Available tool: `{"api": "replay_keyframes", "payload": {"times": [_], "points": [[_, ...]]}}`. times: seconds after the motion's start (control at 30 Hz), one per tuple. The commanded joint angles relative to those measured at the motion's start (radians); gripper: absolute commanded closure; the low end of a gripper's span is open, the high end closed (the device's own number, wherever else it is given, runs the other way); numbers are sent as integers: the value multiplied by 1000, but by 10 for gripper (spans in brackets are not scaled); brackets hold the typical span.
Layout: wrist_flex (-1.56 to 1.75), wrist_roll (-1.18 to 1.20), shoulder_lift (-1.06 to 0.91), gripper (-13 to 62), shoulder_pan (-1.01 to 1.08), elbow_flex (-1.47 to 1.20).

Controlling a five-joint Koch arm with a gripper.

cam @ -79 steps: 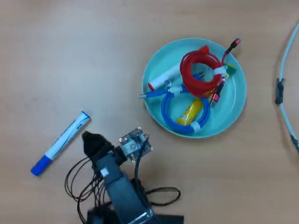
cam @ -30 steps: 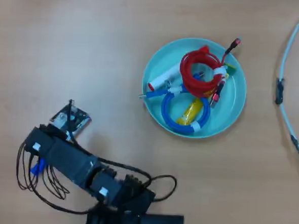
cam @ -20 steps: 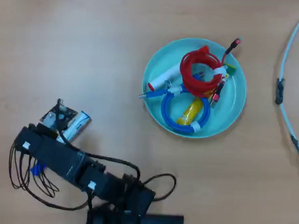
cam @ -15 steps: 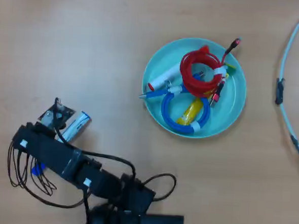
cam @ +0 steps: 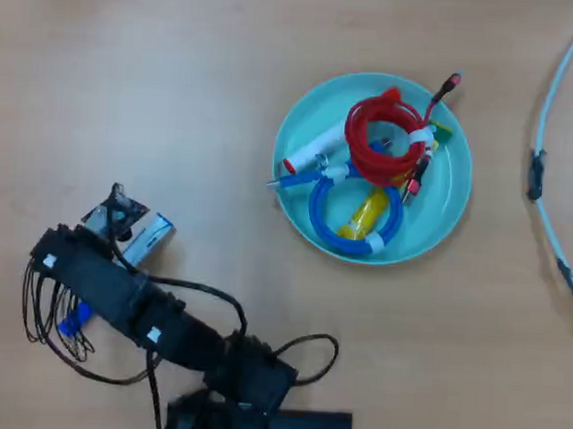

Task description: Pick up the blue pen and put it in the green bowl

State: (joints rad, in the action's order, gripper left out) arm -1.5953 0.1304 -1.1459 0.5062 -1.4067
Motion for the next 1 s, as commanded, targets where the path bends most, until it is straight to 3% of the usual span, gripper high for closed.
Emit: {"api": "replay_keyframes", "payload": {"times": [0.0,0.97], "points": [[8,43,6,-89,14,69],[72,110,78,-67,5,75]]}}
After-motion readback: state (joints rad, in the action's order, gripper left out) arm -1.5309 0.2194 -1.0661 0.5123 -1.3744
